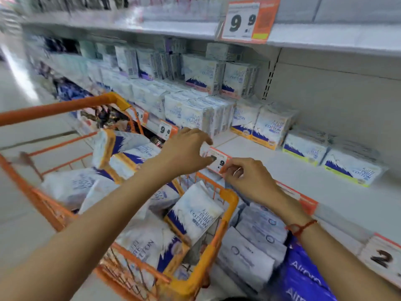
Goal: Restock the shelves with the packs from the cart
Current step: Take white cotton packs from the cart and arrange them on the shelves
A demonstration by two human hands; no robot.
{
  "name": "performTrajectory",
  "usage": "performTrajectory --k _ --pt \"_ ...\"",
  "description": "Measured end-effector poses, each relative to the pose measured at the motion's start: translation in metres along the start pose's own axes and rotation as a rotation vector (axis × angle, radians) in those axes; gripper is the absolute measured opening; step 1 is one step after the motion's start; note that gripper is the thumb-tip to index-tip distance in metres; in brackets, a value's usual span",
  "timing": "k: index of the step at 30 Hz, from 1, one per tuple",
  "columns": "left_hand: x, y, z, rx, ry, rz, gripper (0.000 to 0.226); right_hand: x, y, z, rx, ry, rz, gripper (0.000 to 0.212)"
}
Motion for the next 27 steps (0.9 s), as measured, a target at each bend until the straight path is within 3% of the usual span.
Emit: performTrajectory --k 3,5,7,10,13,15,19,22,24,27 --pt "-0.06 0.009 0.017 -0.164 -0.109 0.053 0.032 -0.016 0.018 -0.026 0.074 0.052 0.033 0.017" --pt "-0.103 0.021 0.029 -0.258 -0.27 0.122 0.025 -0.027 0.025 -0.042 0.103 0.072 0.047 0.013" --pt "-0.139 0.04 0.04 -0.192 -0.433 0.206 0.024 -0.036 0.031 -0.054 0.02 0.058 0.079 0.013" --pt "-0.178 0.069 0.047 -0.011 -0.539 0.395 0.032 -0.043 0.03 -0.066 -0.233 0.024 0.083 0.034" --pt "-0.193 0.094 0.018 -0.015 -0.322 0.545 0.07 -0.044 0.023 -0.072 -0.414 0.033 0.035 0.053" --pt "-0.195 0.101 -0.005 -0.185 -0.14 0.457 0.091 -0.044 0.019 -0.076 -0.435 0.053 0.009 0.055" --pt "-0.2 0.104 -0.019 -0.485 0.079 0.262 0.096 -0.046 0.016 -0.076 -0.338 0.084 -0.048 0.06" --pt "-0.198 0.103 -0.011 -0.809 -0.079 0.265 0.073 -0.046 0.016 -0.074 -0.276 0.069 -0.058 0.075" --pt "-0.196 0.102 -0.002 -0.91 -0.238 0.298 0.054 -0.047 0.018 -0.076 -0.31 0.085 -0.048 0.067" --pt "-0.198 0.104 0.005 -0.946 -0.453 0.379 0.046 -0.049 0.022 -0.075 -0.361 0.104 -0.01 0.062"
Point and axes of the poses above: each hand's wrist, its own x-axis towards the middle knuckle, its own z-axis out of the back of the hand, y = z × x, the point moved 8 cm from there along x, towards the middle knuckle, and after that the axes turned 10 degrees about -z, right-handed, at the moved point
